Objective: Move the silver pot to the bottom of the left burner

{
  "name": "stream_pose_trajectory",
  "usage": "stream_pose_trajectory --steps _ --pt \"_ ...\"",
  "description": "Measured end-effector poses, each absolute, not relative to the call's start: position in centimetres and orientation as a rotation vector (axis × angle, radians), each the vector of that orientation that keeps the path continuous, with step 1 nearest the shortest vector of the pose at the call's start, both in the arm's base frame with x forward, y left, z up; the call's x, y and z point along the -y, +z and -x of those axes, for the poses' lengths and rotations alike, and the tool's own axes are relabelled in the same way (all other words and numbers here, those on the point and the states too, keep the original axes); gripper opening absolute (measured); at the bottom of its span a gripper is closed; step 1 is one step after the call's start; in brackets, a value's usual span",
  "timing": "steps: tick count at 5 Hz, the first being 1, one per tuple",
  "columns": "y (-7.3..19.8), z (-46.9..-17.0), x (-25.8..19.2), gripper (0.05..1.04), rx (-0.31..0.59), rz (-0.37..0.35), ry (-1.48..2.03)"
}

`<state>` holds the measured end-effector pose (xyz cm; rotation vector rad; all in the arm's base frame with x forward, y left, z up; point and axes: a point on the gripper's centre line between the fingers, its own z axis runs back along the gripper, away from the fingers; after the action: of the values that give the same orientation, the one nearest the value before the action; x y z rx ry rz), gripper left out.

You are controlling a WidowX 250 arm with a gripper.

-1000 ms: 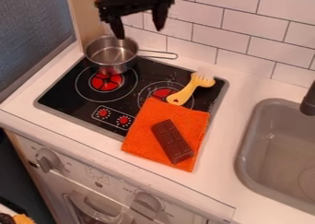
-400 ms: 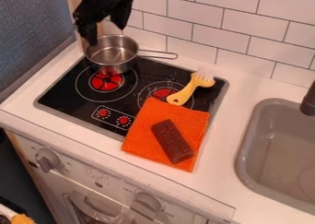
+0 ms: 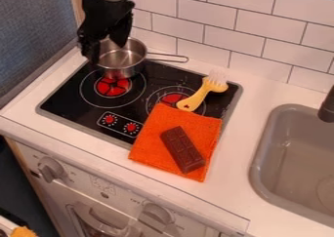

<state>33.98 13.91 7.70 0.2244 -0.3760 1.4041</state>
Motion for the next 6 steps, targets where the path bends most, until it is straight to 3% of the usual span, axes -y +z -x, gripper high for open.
stream_pose_trajectory --steps 2,5,6 --pt "4.8 -34.0 -15.9 1.001 0.258 -0.176 1.506" --pt "1.7 -35.2 -15.9 1.001 0.246 -0.124 1.563" --pt "1.5 -36.2 -15.8 0.928 0.273 -0.132 1.526"
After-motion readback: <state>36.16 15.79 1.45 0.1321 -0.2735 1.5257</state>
